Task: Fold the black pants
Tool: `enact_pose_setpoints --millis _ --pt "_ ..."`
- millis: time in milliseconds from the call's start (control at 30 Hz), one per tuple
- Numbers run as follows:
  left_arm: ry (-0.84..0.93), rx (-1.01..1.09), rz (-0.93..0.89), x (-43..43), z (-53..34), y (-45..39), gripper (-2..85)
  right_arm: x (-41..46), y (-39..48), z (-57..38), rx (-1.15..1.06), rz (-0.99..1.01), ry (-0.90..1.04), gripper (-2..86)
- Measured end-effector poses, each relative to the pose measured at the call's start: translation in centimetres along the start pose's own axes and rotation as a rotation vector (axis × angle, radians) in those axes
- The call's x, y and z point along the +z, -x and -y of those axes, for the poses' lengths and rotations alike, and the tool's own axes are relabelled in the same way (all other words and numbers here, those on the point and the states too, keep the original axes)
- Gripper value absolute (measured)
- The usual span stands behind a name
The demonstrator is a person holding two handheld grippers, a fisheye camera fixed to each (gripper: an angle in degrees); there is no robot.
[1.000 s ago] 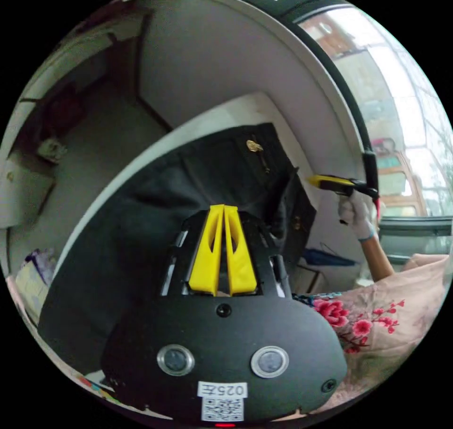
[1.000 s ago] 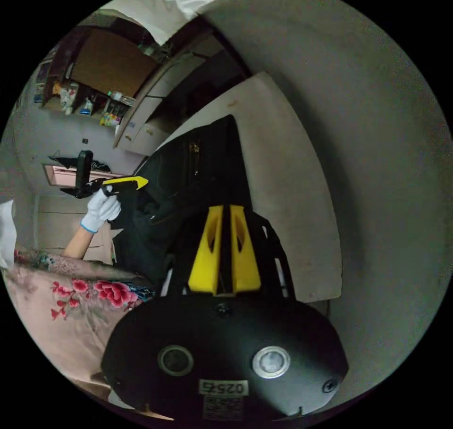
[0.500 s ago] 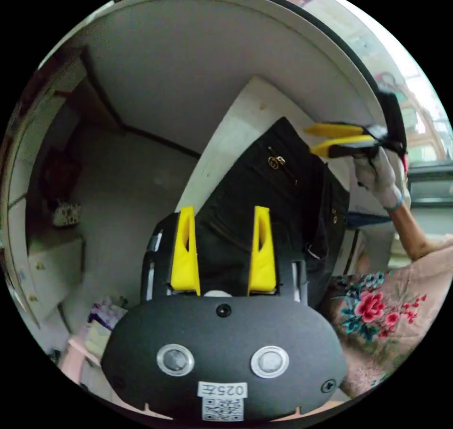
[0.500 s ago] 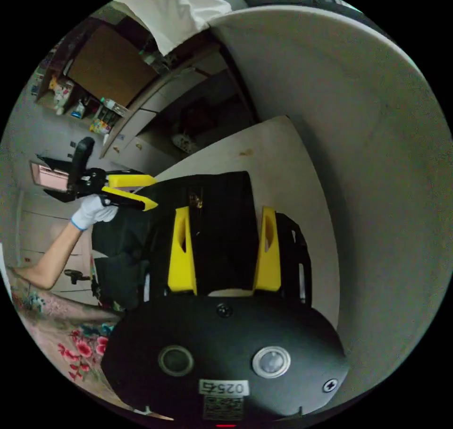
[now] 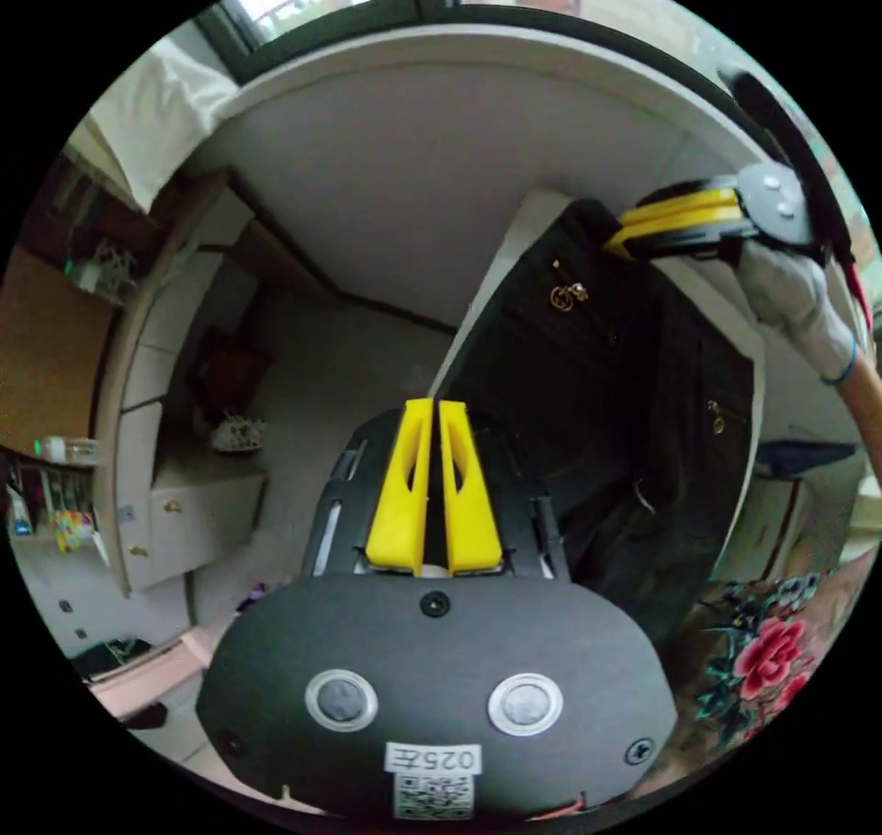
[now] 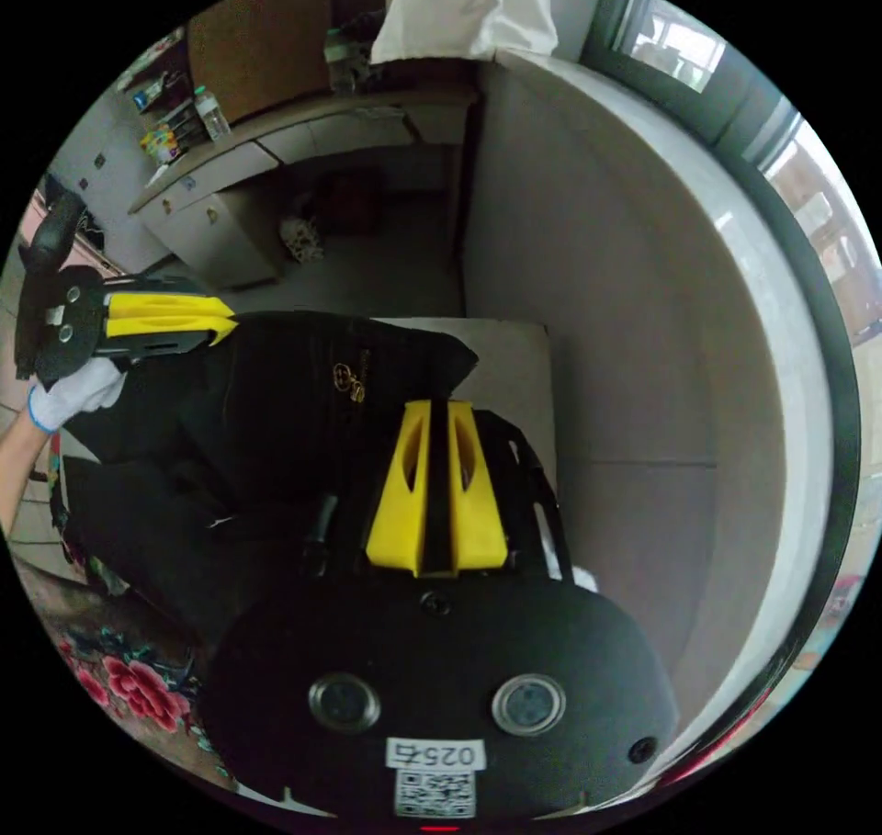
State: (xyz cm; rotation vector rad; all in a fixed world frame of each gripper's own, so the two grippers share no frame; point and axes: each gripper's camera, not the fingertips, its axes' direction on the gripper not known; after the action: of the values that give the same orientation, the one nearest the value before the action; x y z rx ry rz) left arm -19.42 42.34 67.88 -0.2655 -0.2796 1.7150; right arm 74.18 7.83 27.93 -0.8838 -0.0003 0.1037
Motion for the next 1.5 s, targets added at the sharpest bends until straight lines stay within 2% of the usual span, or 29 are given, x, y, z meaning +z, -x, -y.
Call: enact_pose_setpoints --millis 100,200,300,333,367,400,467,533,567,633,700,767,800,833,867,967,1100,1133,1233,1367,1500 --pt "0.003 -0.119 -0.12 0.3 -0.3 2.8 -0.9 3.1 -1.4 0.0 0.069 0.059 0.064 5.1" --pt "-0.137 -0.314 -0.197 -4.6 -4.2 6.8 0.0 0.9 -2.1 -2.5 0.109 0.024 -0.016 6.2" --pt "-0.291 -0.538 -0.342 -10.4 -12.4 10.3 1.7 -3.0 -2.8 -7.5 0.195 0.039 -0.114 7.6" --pt "-0.323 -0.659 -0.446 -11.6 -16.8 11.4 2.6 -3.9 -3.3 -10.0 0.252 0.072 -0.13 8.2" --pt "-0.329 -0.801 -0.561 -12.0 -21.6 12.0 3.7 -4.4 -3.9 -12.7 0.317 0.113 -0.15 8.8" --pt "-0.324 -0.872 -0.609 -12.1 -24.1 12.0 4.3 -4.5 -4.2 -14.1 0.357 0.127 -0.153 9.0" --pt "-0.262 -1.155 -0.72 -11.9 -34.3 10.5 6.3 -2.8 -5.6 -19.4 0.554 0.201 -0.098 9.6" --pt "-0.174 -1.36 -0.704 -12.2 -41.4 8.3 7.5 -0.9 -6.4 -22.8 0.683 0.304 -0.065 9.8" --pt "-0.152 -1.488 -0.676 -13.0 -45.9 6.6 7.7 -0.3 -6.3 -24.7 0.744 0.343 -0.113 9.8" --pt "-0.16 -1.692 -0.624 -14.2 -52.1 4.0 8.0 0.7 -6.1 -26.6 0.831 0.333 -0.135 9.7" --pt "-0.261 -1.914 -0.639 -14.7 -57.7 1.4 8.9 1.9 -5.5 -27.2 0.874 0.305 -0.131 9.9" --pt "-0.443 -2.18 -0.625 -14.9 -63.5 -1.8 9.8 4.2 -4.7 -27.2 0.912 0.359 -0.098 10.6" --pt "-0.509 -2.235 -0.623 -14.9 -64.6 -2.4 9.9 4.8 -4.4 -27.1 0.912 0.369 -0.084 11.0" --pt "-0.647 -2.309 -0.614 -15.0 -66.3 -3.5 10.0 4.8 -3.7 -27.1 0.905 0.308 -0.123 10.9" --pt "-0.74 -2.36 -0.602 -15.1 -67.6 -4.0 10.4 4.9 -3.1 -27.1 0.91 0.271 -0.125 11.2" --pt "-0.833 -2.434 -0.548 -15.4 -69.9 -4.3 10.5 5.3 -2.4 -27.0 0.919 0.277 -0.136 12.8" --pt "-0.937 -2.44 -0.584 -15.1 -71.7 -3.9 10.1 6.0 -2.4 -26.7 0.954 0.164 -0.079 8.8" --pt "-1.021 -2.432 -0.607 -15.0 -72.2 -4.1 10.0 6.2 -2.7 -26.8 0.966 0.144 -0.057 8.3" --pt "-1.227 -2.443 -0.684 -14.6 -73.1 -5.0 9.4 6.8 -4.1 -27.7 1.037 0.236 -0.059 7.4" --pt "-1.148 -2.467 -0.752 -15.3 -73.2 -5.9 5.6 7.9 -6.1 -29.7 1.15 0.361 -0.078 5.8" --pt "-1.081 -2.469 -0.763 -17.7 -73.6 -7.2 1.9 8.5 -6.0 -31.4 1.169 0.375 -0.15 5.0"
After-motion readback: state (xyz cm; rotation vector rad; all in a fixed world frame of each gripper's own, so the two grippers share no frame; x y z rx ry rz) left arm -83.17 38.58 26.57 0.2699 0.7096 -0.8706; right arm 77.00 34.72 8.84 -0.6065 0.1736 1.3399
